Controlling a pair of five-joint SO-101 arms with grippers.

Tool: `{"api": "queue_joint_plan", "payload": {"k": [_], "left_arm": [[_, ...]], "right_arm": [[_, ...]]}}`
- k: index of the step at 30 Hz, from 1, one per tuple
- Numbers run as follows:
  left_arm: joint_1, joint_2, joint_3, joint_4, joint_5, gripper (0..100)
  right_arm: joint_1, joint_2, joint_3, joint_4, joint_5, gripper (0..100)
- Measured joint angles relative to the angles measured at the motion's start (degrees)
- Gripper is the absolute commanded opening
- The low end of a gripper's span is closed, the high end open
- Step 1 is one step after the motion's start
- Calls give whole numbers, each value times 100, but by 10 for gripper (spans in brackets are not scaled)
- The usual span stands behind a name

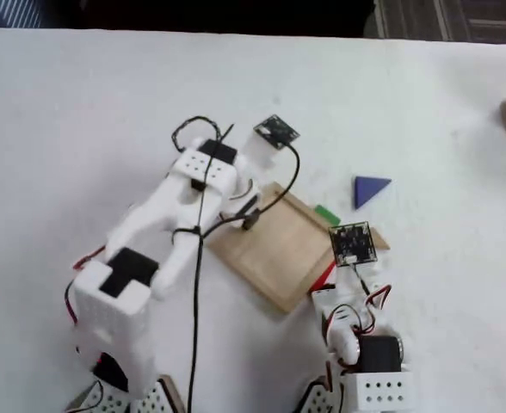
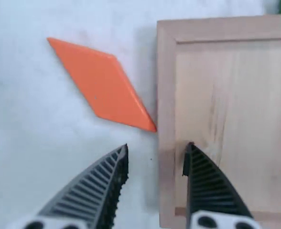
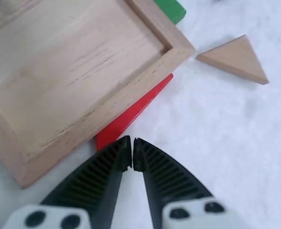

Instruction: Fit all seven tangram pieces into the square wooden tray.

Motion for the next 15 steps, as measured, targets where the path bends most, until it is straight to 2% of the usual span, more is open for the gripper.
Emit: {"api": "queue_joint_plan", "payload": {"k": [7, 13, 15], "left_arm": [[-9, 281, -185, 9, -18, 197], [44, 316, -211, 9, -18, 15], [26, 387, -202, -18, -26, 37]], "right_arm": [[0, 0, 0, 0, 0, 18], [0, 0, 0, 0, 0, 18], [0, 0, 0, 0, 0, 18]]}}
